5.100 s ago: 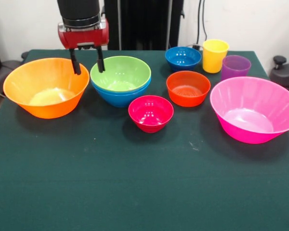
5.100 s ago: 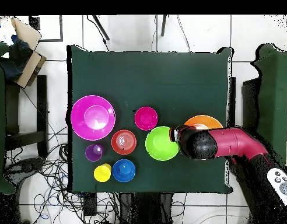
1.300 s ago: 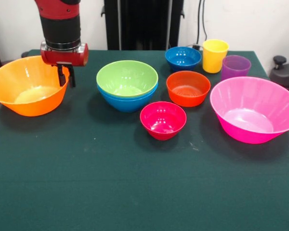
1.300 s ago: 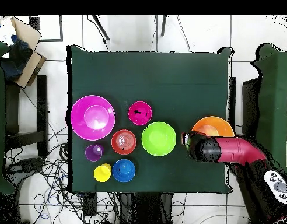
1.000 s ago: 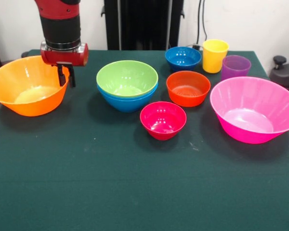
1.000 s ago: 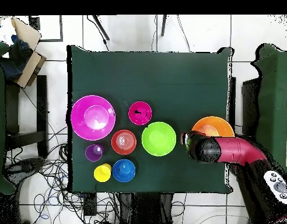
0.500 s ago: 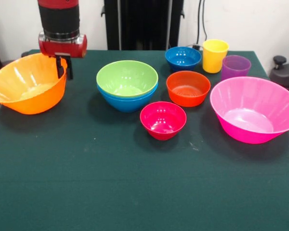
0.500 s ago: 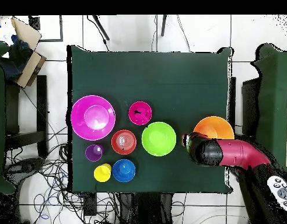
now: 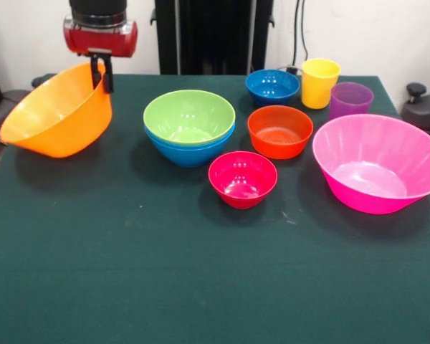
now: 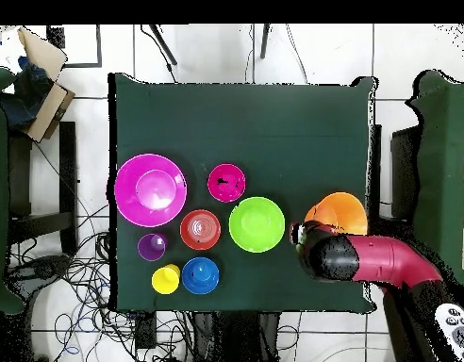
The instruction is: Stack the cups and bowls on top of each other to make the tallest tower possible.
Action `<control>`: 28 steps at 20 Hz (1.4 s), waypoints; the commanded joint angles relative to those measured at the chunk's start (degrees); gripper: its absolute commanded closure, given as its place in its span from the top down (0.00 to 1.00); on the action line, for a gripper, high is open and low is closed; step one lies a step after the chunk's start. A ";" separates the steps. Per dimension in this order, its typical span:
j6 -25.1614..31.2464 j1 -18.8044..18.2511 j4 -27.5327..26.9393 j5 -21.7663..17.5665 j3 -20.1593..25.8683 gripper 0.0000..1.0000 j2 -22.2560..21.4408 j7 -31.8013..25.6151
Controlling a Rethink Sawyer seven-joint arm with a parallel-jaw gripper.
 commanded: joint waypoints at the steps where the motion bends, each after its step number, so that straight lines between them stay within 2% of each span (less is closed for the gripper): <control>1: 1.76 4.08 5.83 2.07 0.50 0.00 -3.19 4.39; 13: 2.47 6.40 9.20 4.88 -0.33 0.00 -7.33 4.88; 21: 10.94 7.75 9.53 12.01 1.66 0.00 -14.13 1.54; 28: 11.42 8.93 9.96 13.73 1.17 0.00 -15.24 1.61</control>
